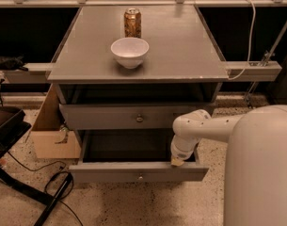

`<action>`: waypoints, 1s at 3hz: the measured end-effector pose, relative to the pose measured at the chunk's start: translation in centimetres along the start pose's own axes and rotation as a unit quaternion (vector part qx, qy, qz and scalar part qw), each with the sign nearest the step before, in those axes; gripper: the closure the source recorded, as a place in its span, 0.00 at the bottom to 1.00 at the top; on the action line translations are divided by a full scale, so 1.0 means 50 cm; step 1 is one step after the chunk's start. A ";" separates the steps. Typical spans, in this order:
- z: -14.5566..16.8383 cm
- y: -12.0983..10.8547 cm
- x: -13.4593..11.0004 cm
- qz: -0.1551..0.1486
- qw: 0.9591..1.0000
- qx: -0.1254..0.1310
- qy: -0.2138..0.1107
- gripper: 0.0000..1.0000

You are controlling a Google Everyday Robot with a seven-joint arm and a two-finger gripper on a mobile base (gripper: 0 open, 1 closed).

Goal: Open middle drawer

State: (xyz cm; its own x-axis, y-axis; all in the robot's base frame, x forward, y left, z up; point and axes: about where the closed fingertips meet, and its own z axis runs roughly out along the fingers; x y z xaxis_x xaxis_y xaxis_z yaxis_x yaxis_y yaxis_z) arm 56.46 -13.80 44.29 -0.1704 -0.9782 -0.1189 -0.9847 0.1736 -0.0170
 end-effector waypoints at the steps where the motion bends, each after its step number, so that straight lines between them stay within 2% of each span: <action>1: 0.000 0.000 0.000 0.000 1.000 0.000 0.000 0.35; 2: 0.000 0.000 0.000 0.000 1.000 0.000 0.000 0.12; 3: 0.000 0.000 0.000 0.000 1.000 0.000 0.000 0.00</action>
Offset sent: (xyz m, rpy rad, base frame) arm 0.0000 0.0000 0.0000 0.0000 0.0000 0.0000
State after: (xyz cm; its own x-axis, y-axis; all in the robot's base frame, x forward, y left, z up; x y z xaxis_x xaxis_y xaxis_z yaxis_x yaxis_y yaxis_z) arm 56.45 -13.80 44.28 -0.1703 -0.9782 -0.1189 -0.9847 0.1735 -0.0168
